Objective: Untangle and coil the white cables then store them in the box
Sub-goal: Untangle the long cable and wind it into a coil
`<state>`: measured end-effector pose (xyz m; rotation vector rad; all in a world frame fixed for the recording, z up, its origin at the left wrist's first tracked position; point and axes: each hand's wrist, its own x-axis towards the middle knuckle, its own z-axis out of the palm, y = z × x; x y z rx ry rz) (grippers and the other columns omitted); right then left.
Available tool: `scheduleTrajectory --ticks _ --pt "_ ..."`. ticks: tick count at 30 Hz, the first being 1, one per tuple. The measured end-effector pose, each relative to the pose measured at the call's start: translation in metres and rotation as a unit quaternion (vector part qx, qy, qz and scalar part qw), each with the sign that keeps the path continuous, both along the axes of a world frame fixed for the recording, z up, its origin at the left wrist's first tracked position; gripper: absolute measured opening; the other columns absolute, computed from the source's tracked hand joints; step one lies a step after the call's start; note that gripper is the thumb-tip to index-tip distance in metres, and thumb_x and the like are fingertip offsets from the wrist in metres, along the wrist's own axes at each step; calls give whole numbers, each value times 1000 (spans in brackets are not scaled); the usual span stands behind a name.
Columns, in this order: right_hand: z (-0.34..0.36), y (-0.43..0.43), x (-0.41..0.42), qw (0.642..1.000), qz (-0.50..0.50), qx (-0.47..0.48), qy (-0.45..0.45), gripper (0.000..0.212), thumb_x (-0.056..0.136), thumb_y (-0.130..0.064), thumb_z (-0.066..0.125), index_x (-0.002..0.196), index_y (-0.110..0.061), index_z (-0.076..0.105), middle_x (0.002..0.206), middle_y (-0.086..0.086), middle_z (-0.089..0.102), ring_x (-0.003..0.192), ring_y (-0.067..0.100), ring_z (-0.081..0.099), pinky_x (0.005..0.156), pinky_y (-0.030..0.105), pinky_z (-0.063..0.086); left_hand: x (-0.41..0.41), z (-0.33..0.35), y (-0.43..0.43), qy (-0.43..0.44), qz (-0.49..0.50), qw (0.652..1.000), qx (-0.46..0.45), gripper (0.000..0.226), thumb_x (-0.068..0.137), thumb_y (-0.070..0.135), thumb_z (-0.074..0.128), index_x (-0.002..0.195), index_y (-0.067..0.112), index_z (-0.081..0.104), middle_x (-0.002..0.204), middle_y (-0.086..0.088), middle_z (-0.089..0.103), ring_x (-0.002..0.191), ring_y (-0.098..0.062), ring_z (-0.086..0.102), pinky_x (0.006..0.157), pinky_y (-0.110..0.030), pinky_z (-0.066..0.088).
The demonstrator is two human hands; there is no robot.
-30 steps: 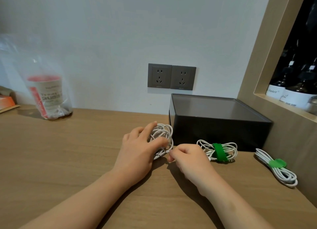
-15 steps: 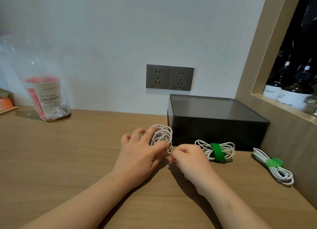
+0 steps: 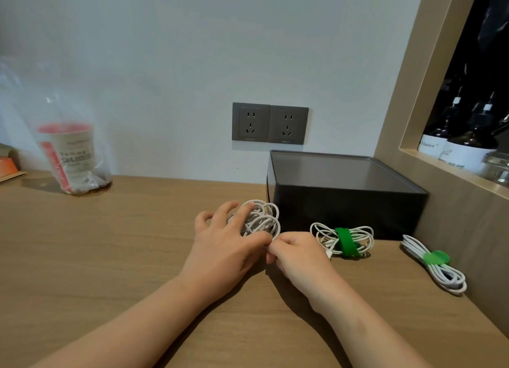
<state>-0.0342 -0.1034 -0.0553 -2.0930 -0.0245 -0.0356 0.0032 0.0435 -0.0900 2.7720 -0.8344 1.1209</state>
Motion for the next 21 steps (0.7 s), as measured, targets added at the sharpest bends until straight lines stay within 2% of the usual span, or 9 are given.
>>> scheduleTrajectory --ticks 4,8,13,18,21 --pt "3 0 -2 1000 -3 11 -7 33 84 -13 50 51 -18 51 44 -8 39 56 13 41 55 27 32 0 0 0 -6 7 1000 -7 20 80 45 44 81 35 62 124 -8 62 111 -38 58 78 -52 44" --pt "5 -1 -6 999 -13 36 -2 38 81 -10 50 45 -19 45 35 -10 34 52 12 35 53 28 29 0 0 3 -13 -17 999 -36 12 79 44 47 79 33 54 125 -1 58 115 -32 51 79 -51 42" --pt "9 -1 -7 994 -33 100 25 44 77 -6 48 36 -20 41 40 -7 28 46 12 27 48 26 23 1 3 3 -45 -41 995 -76 13 77 41 50 75 29 55 110 1 56 106 -24 43 80 -49 41" --pt "11 1 -10 994 -31 101 -22 35 80 -8 48 46 -17 43 39 -9 28 45 10 28 48 27 25 5 6 7 -43 -47 992 -105 10 77 40 50 77 30 51 102 2 57 99 -23 43 77 -47 42" --pt "11 -1 -10 995 -33 75 -51 35 83 -10 49 49 -17 46 39 -8 33 45 6 32 50 26 29 7 4 8 -10 -71 991 -115 9 79 38 50 79 29 50 104 2 56 98 -22 46 73 -41 46"
